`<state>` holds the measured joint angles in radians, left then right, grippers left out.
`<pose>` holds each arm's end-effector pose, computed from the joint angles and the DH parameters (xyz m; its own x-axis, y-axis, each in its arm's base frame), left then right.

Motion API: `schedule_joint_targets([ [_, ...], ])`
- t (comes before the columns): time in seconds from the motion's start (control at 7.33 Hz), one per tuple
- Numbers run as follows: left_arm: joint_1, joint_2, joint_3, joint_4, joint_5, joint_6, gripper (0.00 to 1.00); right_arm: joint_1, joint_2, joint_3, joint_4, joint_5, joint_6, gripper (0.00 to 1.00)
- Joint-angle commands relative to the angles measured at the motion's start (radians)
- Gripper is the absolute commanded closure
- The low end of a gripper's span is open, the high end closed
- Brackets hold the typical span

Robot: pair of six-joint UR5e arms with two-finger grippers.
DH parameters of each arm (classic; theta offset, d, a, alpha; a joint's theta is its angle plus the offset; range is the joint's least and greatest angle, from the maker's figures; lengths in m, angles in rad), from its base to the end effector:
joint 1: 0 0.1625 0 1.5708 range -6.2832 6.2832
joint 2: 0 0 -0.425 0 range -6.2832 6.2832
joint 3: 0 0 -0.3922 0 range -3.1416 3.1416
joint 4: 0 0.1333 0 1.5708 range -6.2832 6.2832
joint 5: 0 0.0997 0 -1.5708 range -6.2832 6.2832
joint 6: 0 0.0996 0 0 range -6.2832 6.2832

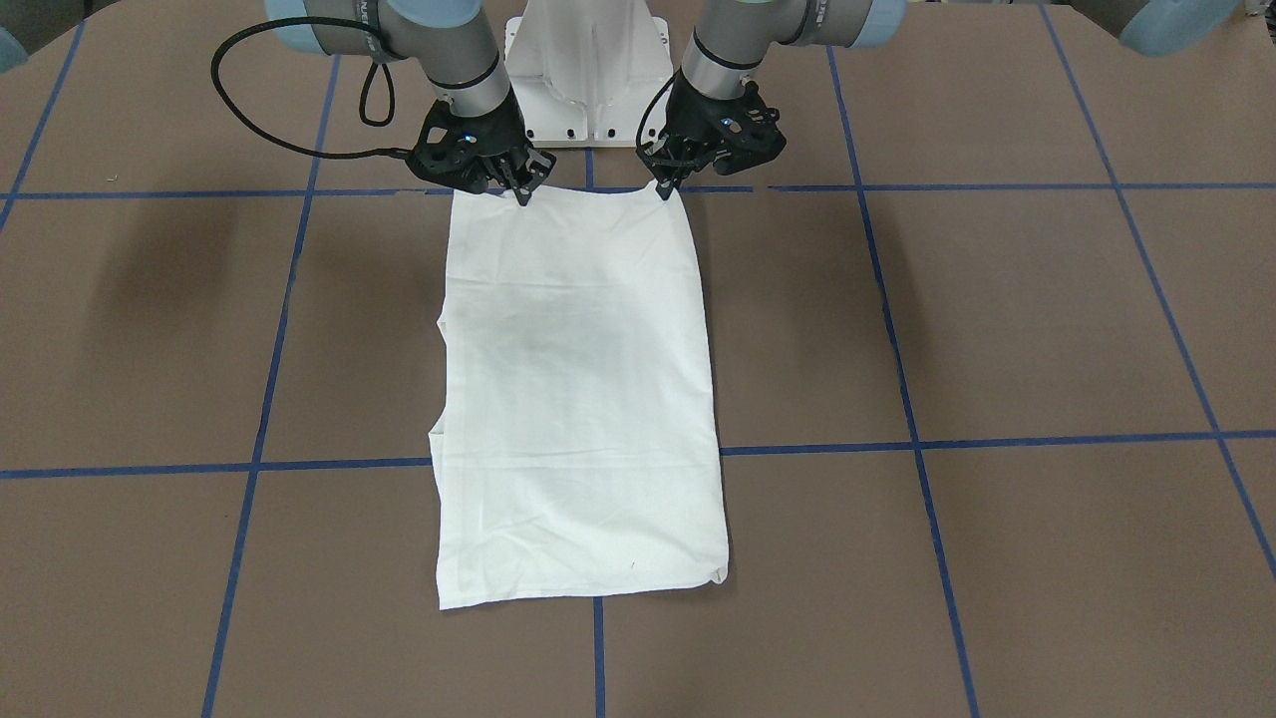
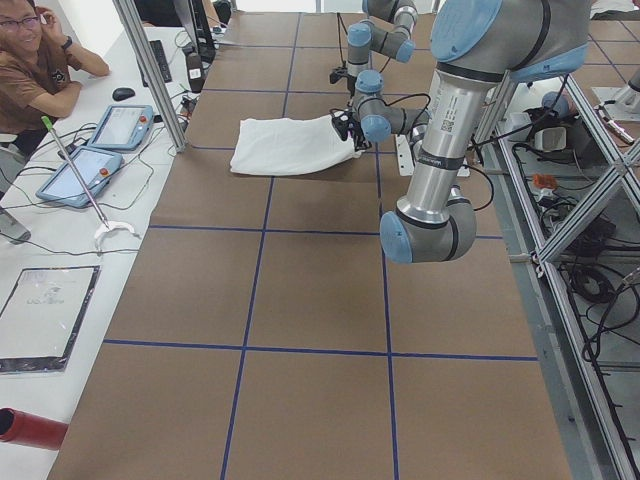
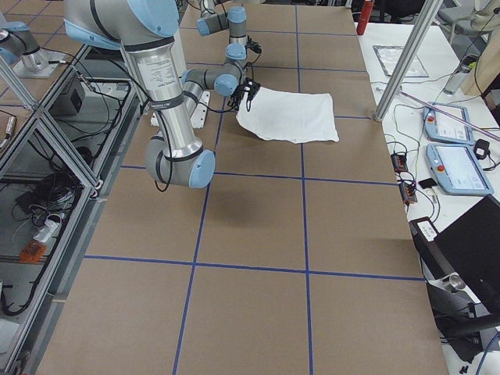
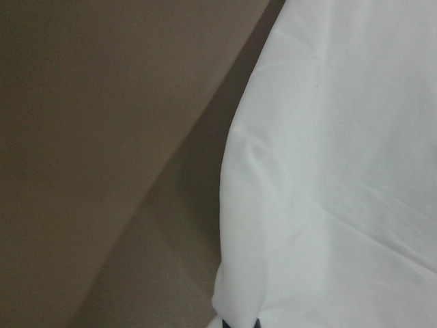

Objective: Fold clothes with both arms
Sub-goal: 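Lift both near corners and fold them over toward the far edge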

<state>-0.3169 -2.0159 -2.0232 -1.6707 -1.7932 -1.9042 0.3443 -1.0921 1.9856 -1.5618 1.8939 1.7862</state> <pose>0.5005 -0.2813 0.2084 0.4452 -0.4819 -0.7547 0.2895 0.8750 -0.3880 -0.5092 -0.2906 0.2144 0.5515 0.4131 0.7247 -0.2082 0.9094 -0.3600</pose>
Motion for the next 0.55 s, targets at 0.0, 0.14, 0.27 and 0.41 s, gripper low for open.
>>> schedule_joint_targets([
  [0.0,0.064,0.002,-0.105,0.125,-0.021,-0.006,1.0,-0.033,-0.04,0.123,-0.009,0.056,0.001,1.0],
  [0.14,0.084,0.002,-0.173,0.193,-0.037,-0.006,1.0,-0.034,-0.061,0.166,-0.009,0.079,0.001,1.0],
  [0.27,0.088,0.0,-0.23,0.248,-0.044,-0.006,1.0,-0.031,-0.074,0.195,-0.011,0.082,0.002,1.0],
  [0.41,0.088,-0.001,-0.242,0.256,-0.06,-0.006,1.0,-0.031,-0.089,0.215,-0.009,0.094,0.001,1.0],
])
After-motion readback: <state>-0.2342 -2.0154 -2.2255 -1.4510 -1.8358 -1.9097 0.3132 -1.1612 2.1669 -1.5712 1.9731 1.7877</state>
